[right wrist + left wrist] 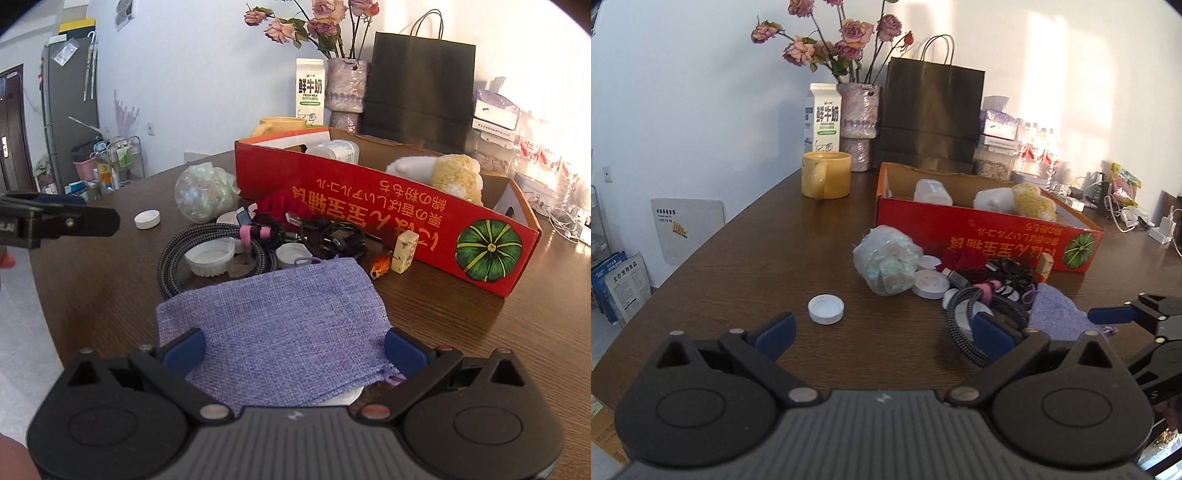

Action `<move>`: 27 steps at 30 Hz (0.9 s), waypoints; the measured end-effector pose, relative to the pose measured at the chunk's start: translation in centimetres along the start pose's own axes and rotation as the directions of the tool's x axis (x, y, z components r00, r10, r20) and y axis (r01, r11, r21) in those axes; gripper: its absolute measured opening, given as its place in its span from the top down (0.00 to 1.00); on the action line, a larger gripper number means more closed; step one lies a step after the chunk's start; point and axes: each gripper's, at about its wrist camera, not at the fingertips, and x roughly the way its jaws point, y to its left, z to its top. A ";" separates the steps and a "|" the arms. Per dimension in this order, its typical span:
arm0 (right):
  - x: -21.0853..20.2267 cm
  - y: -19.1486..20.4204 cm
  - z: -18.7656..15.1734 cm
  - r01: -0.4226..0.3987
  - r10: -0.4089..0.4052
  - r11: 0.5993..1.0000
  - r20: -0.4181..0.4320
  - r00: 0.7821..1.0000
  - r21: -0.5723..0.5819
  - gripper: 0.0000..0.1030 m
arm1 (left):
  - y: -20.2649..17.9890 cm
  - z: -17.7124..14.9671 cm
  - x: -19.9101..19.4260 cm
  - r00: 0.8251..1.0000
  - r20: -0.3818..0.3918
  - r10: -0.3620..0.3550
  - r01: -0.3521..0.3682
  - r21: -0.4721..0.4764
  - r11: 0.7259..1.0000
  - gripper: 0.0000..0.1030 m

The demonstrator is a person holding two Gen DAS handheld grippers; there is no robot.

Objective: Organize objects
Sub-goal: 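Withdraw both tools from the box and move the right tool over the purple cloth, then grasp the purple cloth with the right tool while the left grasps another white cap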

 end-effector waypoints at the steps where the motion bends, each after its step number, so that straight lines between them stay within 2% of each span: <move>1: 0.0 -0.1 -0.1 -0.002 0.002 1.000 0.004 1.000 0.000 0.00 | 0.1 0.0 0.1 1.000 -0.001 0.003 -0.003 -0.003 1.000 0.00; 7: -0.1 -0.2 -0.1 -0.009 0.009 1.000 0.010 1.000 0.000 0.02 | 0.3 -0.1 0.3 1.000 -0.007 0.003 -0.003 -0.011 1.000 0.00; 18: -1.2 0.3 -0.1 0.018 -0.017 0.999 0.024 1.000 -0.045 0.28 | 0.2 -0.2 0.4 1.000 -0.011 0.001 -0.001 -0.018 1.000 0.00; 21: -1.7 1.1 0.0 0.031 -0.027 0.996 0.046 0.999 -0.082 0.47 | 0.2 -0.2 0.3 1.000 -0.009 0.000 -0.001 -0.018 1.000 0.00; 22: -1.9 1.3 0.0 0.032 -0.028 0.995 0.054 0.998 -0.090 0.62 | 0.1 -0.2 0.3 1.000 -0.008 0.002 -0.002 -0.019 1.000 0.00; 23: -2.1 1.3 0.1 0.028 -0.023 0.995 0.058 0.998 -0.092 0.69 | 0.1 -0.2 0.3 1.000 -0.008 0.003 -0.003 -0.019 1.000 0.00; 27: -2.2 1.1 0.2 0.017 -0.012 0.996 0.060 0.998 -0.086 0.77 | 0.1 -0.2 0.2 1.000 -0.008 0.002 -0.002 -0.020 1.000 0.00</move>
